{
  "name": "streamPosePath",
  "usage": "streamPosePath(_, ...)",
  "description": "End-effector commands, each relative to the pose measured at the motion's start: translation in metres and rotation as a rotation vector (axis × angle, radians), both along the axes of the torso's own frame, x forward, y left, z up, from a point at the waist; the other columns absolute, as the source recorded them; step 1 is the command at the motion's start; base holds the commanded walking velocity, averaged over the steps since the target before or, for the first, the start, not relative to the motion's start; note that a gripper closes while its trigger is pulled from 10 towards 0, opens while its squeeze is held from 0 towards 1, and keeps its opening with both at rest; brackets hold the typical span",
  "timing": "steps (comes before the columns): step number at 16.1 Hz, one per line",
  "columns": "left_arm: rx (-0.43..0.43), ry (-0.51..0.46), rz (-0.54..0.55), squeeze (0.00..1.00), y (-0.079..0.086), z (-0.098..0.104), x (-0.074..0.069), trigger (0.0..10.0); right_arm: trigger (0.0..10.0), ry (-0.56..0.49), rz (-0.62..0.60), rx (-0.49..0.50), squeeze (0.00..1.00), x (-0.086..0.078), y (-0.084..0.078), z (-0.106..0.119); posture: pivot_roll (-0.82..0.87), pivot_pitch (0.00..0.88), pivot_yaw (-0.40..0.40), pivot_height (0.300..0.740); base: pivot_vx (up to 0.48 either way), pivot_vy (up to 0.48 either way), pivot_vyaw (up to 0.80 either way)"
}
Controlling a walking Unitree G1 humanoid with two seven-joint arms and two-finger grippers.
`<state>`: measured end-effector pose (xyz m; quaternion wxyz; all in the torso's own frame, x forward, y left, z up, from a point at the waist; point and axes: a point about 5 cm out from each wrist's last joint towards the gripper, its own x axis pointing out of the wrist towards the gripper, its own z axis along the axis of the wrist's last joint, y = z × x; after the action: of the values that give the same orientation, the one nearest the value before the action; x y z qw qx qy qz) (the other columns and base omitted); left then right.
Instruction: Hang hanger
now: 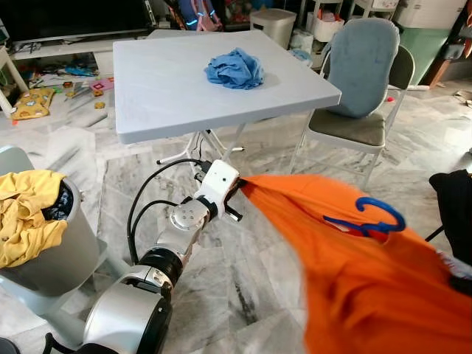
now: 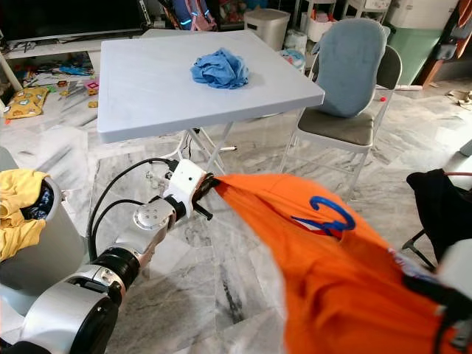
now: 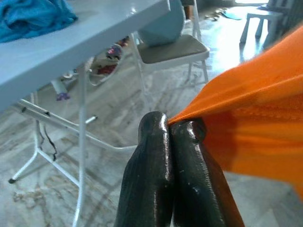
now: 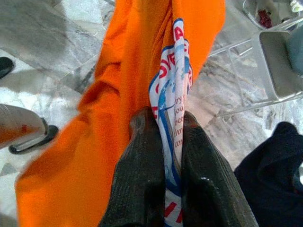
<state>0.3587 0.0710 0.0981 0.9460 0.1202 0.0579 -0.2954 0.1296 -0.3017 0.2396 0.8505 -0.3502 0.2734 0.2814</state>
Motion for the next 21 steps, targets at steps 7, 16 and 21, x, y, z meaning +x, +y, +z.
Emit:
streamPosePath(7,-0.069,0.17,-0.185,0.0,-0.026,-0.016,-0.016,0.0,10.0,-0.097,0.03,-0.195,0.0,0.02,0.002,-0.009,-0.12,0.0,-0.018,0.74,0.0,0.0,0.0)
streamPosePath(16,-0.139,0.209,-0.294,0.0,-0.061,-0.013,-0.029,10.0,10.0,-0.196,0.027,0.079,0.0,0.048,0.052,-0.039,-0.1,0.0,-0.029,0.74,0.0,0.0,0.0)
streamPosePath(21,-0.217,0.204,-0.214,0.0,-0.064,-0.002,-0.022,10.0,10.0,-0.185,0.05,0.215,0.0,0.05,0.084,-0.044,-0.11,0.0,-0.023,0.74,0.0,0.0,0.0)
